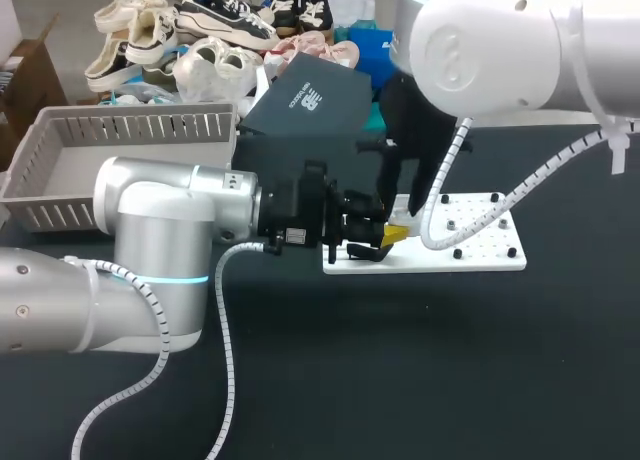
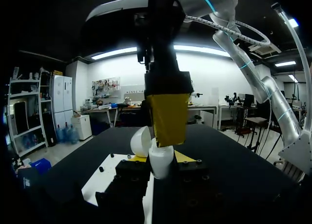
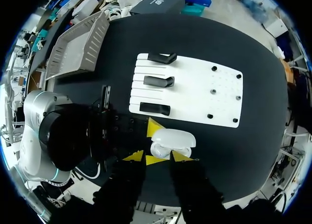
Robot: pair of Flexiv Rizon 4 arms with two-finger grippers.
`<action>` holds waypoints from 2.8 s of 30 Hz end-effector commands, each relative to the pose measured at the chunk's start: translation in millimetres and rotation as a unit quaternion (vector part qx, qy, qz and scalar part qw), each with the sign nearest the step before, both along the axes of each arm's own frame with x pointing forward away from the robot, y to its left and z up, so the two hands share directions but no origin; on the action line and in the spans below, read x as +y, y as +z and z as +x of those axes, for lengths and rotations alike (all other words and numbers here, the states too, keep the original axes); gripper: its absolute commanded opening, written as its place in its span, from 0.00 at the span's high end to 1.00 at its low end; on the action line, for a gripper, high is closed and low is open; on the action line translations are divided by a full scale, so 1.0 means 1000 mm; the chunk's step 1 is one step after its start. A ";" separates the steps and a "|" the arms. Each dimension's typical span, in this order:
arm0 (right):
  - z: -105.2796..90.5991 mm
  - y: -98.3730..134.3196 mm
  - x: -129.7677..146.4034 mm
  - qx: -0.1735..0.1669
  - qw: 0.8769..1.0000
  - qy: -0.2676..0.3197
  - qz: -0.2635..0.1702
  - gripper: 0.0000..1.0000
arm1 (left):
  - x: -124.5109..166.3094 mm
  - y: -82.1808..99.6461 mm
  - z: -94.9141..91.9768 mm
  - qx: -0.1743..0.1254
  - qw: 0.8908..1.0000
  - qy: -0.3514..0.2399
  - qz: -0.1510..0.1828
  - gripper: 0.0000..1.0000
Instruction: Pick up each earbud case from the left stands, insert the matching earbuds, close the lid, and place the case in the box.
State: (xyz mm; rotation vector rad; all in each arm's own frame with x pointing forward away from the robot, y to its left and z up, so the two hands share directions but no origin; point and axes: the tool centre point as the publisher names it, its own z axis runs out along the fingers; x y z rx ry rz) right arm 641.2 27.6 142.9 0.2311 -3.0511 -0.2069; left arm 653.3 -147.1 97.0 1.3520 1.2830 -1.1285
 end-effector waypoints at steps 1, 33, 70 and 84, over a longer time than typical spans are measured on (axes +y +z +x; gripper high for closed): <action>-0.001 -0.001 0.000 -0.002 1.000 0.000 0.000 0.73 | -0.001 -0.001 0.000 -0.001 1.000 0.002 -0.001 1.00; 0.047 -0.001 -0.041 -0.078 0.976 -0.203 -0.011 0.00 | -0.001 -0.001 0.000 -0.001 1.000 0.002 -0.001 1.00; 0.021 0.001 -0.079 -0.106 0.976 -0.188 -0.013 0.00 | -0.001 -0.001 0.000 -0.001 1.000 0.002 -0.001 1.00; 0.003 0.008 -0.091 -0.108 0.992 -0.047 0.037 0.00 | 0.079 0.048 -0.007 -0.029 0.996 0.076 0.037 1.00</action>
